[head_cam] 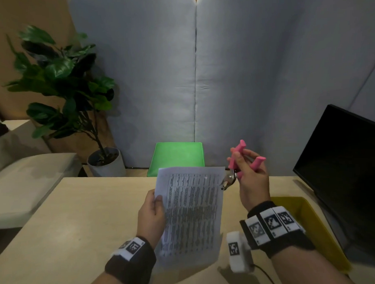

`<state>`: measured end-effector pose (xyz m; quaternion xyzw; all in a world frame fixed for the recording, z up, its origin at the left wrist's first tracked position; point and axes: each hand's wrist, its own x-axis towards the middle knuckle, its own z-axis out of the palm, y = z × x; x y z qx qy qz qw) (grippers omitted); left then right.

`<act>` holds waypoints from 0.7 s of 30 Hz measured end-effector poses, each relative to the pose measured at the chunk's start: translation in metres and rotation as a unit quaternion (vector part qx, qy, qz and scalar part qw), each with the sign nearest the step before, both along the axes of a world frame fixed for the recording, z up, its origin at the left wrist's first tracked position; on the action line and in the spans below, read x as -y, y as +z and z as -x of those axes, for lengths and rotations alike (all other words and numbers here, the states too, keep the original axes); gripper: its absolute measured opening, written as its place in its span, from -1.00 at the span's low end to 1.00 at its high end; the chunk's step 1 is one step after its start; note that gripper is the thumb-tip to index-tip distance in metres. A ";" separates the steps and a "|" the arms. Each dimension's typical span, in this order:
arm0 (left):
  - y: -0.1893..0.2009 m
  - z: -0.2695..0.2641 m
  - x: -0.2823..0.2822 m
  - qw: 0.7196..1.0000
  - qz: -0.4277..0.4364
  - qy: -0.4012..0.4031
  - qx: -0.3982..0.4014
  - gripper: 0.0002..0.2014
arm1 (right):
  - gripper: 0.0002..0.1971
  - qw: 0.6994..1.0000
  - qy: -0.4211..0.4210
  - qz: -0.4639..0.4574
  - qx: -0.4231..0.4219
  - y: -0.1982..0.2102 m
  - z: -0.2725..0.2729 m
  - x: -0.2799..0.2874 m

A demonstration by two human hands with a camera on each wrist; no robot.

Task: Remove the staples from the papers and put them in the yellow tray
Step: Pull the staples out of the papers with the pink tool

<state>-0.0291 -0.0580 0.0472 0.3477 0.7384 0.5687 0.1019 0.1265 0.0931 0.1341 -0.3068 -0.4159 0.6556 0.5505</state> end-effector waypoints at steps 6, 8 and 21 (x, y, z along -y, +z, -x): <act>0.002 0.001 0.004 1.000 0.010 -0.004 0.006 -0.87 | -0.71 0.988 0.114 0.080 -0.065 0.005 0.005 0.010; 0.002 -0.001 0.007 1.000 0.020 -0.011 0.000 -0.87 | -0.62 0.981 0.161 0.086 -0.059 0.004 0.005 0.016; -0.010 -0.003 0.015 0.996 0.043 -0.071 0.008 -0.88 | -0.51 0.993 0.091 0.063 0.047 -0.005 0.022 0.032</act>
